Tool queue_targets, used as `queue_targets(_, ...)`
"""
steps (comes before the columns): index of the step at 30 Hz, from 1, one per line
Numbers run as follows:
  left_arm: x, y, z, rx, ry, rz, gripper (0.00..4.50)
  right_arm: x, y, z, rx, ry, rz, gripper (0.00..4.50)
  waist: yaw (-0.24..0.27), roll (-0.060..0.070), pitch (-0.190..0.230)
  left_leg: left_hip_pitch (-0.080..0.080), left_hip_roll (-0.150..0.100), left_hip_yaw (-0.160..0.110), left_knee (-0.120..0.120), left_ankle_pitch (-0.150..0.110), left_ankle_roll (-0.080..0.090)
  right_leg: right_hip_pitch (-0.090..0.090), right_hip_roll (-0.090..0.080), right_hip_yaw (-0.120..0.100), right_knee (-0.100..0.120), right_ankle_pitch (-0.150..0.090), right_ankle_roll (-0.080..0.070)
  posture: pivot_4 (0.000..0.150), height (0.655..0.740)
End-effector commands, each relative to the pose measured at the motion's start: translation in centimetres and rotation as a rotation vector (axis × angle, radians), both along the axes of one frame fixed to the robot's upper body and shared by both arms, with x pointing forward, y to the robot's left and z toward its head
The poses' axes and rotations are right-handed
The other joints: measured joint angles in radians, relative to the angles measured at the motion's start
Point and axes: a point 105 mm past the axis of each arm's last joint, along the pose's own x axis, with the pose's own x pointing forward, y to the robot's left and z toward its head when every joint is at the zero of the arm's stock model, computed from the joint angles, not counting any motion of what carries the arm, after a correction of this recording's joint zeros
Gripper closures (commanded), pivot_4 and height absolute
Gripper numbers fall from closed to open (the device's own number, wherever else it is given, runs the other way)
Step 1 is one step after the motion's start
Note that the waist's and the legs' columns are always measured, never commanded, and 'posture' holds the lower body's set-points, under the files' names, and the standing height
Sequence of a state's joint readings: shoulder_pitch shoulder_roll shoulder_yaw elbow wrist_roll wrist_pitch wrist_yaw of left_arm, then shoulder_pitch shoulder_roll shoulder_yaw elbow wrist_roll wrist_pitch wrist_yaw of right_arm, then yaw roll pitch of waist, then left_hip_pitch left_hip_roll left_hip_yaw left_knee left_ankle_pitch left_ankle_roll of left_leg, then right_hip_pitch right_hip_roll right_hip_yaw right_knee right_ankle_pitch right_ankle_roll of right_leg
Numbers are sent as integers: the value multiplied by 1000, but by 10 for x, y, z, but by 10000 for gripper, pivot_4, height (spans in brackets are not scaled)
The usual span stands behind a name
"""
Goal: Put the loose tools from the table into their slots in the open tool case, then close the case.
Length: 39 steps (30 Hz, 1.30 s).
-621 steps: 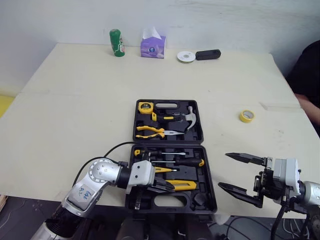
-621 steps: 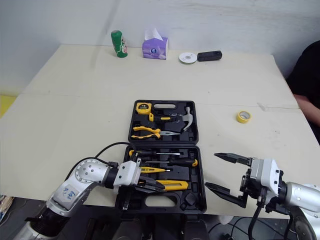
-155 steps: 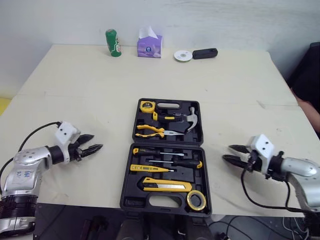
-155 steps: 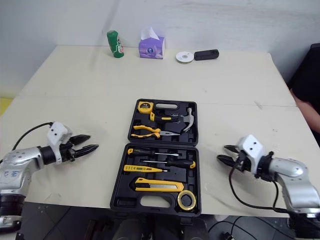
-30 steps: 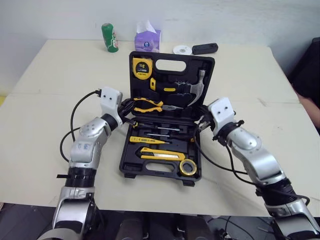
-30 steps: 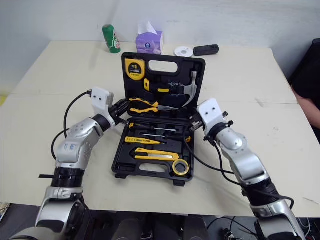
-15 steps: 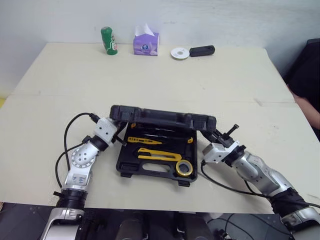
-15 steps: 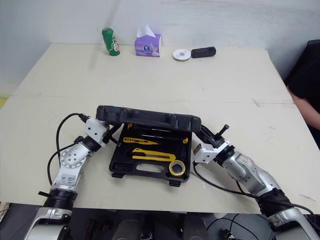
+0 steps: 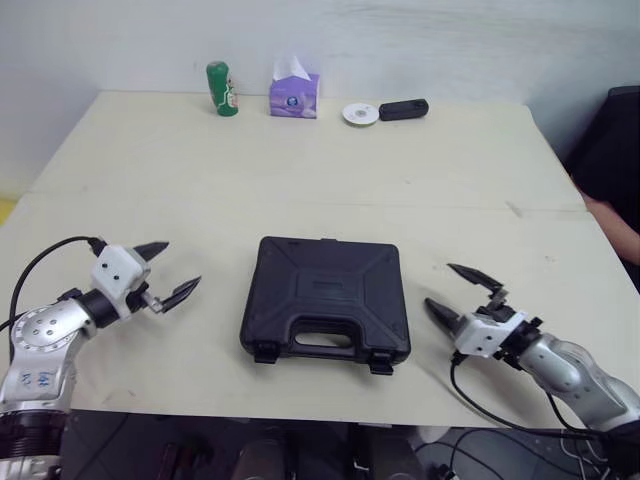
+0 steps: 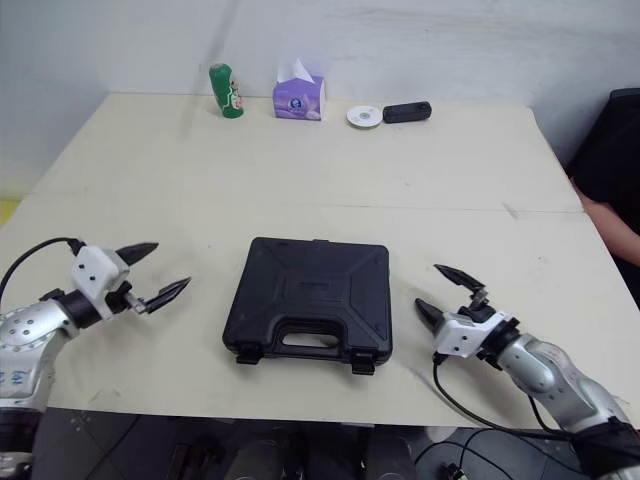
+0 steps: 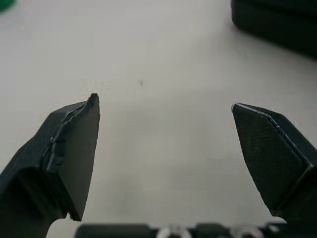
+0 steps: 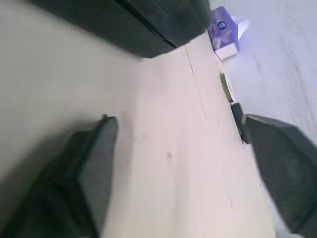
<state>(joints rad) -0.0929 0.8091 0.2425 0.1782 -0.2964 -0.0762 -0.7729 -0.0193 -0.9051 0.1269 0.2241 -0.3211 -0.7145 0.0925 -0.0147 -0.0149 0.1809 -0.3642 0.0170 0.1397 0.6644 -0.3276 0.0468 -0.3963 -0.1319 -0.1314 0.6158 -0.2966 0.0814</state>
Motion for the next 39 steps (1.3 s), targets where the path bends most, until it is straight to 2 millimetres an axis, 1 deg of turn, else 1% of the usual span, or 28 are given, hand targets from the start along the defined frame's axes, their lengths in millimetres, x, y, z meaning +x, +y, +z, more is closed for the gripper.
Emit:
queue_targets(1, 4, -7, 15, -62, -4, -25, 0, -12, -30, -12, -36, 88, -85, 601, 14, 0, 0, 0, 0, -1, 0, -3, -4, 0, 0, 0, -1, 0, 0, 1500, 7400)
queue_targets(4, 10, -20, 23, -139, -10, -46, 0, -15, -35, -9, 31, 118, -121, 601, 22, 0, 0, -2, 0, -2, 1, -3, -5, 1, 0, -1, -3, 1, 1, 1500, 7400)
queue_targets(7, 6, -34, 22, -117, 7, -122, 0, -8, -48, 2, 201, 165, -213, 601, 14, 0, 0, -2, 0, -3, 1, -1, 0, 1, 0, -1, -3, 1, 1, 1500, 7400)
queue_targets(8, 8, -36, 25, -109, -2, -126, 0, -11, -46, 2, 236, 200, -196, 601, 13, 0, 0, -2, 0, -3, 1, -1, 1, 1, 1, -1, -4, 1, 1, 1500, 7400)
queue_targets(10, 13, -38, 31, -124, -15, -130, 0, -20, -31, 0, 287, 275, -112, 601, 13, 1, 1, -2, 0, -2, 1, 0, 1, 1, 1, -1, -4, 1, 1, 1500, 7400)
queue_targets(11, 17, -39, 35, -126, -26, -135, 0, -24, -27, -3, 301, 316, -98, 601, 13, 1, 1, -2, 0, -3, 1, 0, 1, 1, 1, -2, -4, 1, 1, 1500, 7400)
queue_targets(12, 18, -41, 35, -137, -3, -152, 0, -28, -22, -6, 304, 362, -80, 601, 13, 1, 1, -2, 0, -3, 1, 0, 1, 1, 1, -2, -4, 1, 1, 1500, 7400)
queue_targets(13, 20, -42, 33, -139, 42, -160, 0, -33, -19, -10, 335, 446, -75, 601, 14, 1, 1, -2, 0, -3, 1, 0, 1, 1, 1, -2, -3, 1, 1, 1500, 7400)
queue_targets(15, 26, -44, 35, -165, 84, -162, 0, -39, -11, -10, 373, 513, -49, 601, 14, 1, 1, -2, 1, -3, 1, 0, 1, 1, 1, -2, -3, 1, 1, 1500, 7400)
queue_targets(16, 29, -48, 37, -178, 96, -180, 0, -42, -7, -9, 395, 545, -35, 2950, 13, 1, 1, -2, 1, -3, 1, 0, 1, 1, 1, -2, -3, 1, 1, 1500, 7400)
queue_targets(18, 45, -54, 40, -164, 84, -192, 0, -53, 2, -13, 415, 651, -5, 8168, 15, 1, 1, -2, 1, -3, 1, 0, 1, 1, 1, -2, -3, 1, 1, 1500, 7400)
queue_targets(19, 51, -59, 42, -159, 81, -207, 0, -59, 6, -17, 410, 706, 11, 13169, 17, 1, 1, -3, 0, -4, 1, 0, 1, 1, 1, -2, -3, 1, 1, 1500, 7400)
queue_targets(21, 60, -69, 49, -157, 64, -242, 5548, -67, 10, -21, 397, 774, 26, 22682, 23, 1, 1, -4, 0, -4, 2, 0, 1, 1, 1, -3, -3, 1, 1, 1500, 7400)
queue_targets(22, 63, -74, 51, -156, 65, -266, 8830, -70, 13, -22, 400, 808, 36, 28010, 24, 1, 1, -4, 0, -4, 2, 0, 2, 1, 1, -3, -3, 1, 1, 1500, 7400)
queue_targets(23, 68, -80, 53, -147, 58, -284, 12374, -73, 18, -22, 400, 835, 52, 32272, 27, 1, 1, -4, 0, -4, 2, -1, 2, 1, 1, -3, -3, 1, 1, 1500, 7400)
queue_targets(24, 71, -83, 54, -140, 54, -296, 18050, -74, 21, -21, 399, 853, 63, 38390, 27, 1, 1, -4, 0, -4, 2, -1, 2, 1, 1, -3, -2, 1, 1, 1500, 7400)
queue_targets(25, 75, -86, 55, -136, 55, -302, 22931, -77, 25, -21, 401, 876, 76, 43267, 27, 1, 1, -4, 0, -3, 2, -1, 2, 1, 2, -3, -2, 1, 1, 1500, 7400)
queue_targets(26, 80, -91, 54, -120, 54, -305, 26943, -80, 30, -22, 390, 902, 96, 45000, 26, 1, 1, -4, 0, -3, 2, 0, 2, 1, 2, -3, -1, 1, 1, 1500, 7400)
queue_targets(29, 95, -101, 50, -99, 61, -283, 41377, -89, 40, -26, 344, 961, 137, 45000, 32, 1, 1, -4, 0, -3, 3, 0, 3, 1, 2, -4, -1, 1, 1, 1500, 7400)
queue_targets(30, 100, -105, 48, -116, 71, -273, 44726, -91, 43, -27, 337, 983, 150, 45000, 33, 1, 1, -4, 0, -3, 3, 0, 3, 1, 2, -4, -1, 1, 1, 1500, 7400)
queue_targets(31, 103, -107, 47, -127, 78, -268, 44726, -93, 45, -28, 333, 998, 158, 45000, 36, 0, 1, -4, 0, -3, 3, 0, 3, 1, 2, -4, -2, 1, 1, 1500, 7400)
queue_targets(34, 116, -115, 43, -153, 97, -230, 44726, -86, 52, -28, 307, 939, 178, 45000, 37, -2, 1, -5, 0, -3, 4, 0, 3, 1, 2, -4, -2, 1, 2, 1500, 7400)
queue_targets(36, 118, -123, 40, -167, 113, -247, 44726, -81, 53, -28, 291, 904, 174, 45000, 36, -4, 1, -5, 0, -3, 4, 0, 3, 0, 2, -4, -1, 1, 2, 1500, 7400)
queue_targets(39, 122, -135, 32, -159, 128, -265, 44726, -81, 57, -36, 235, 896, 194, 45000, 36, -4, 1, -5, -1, -3, 4, 0, 3, 0, 2, -4, 1, 1, 2, 1500, 7400)
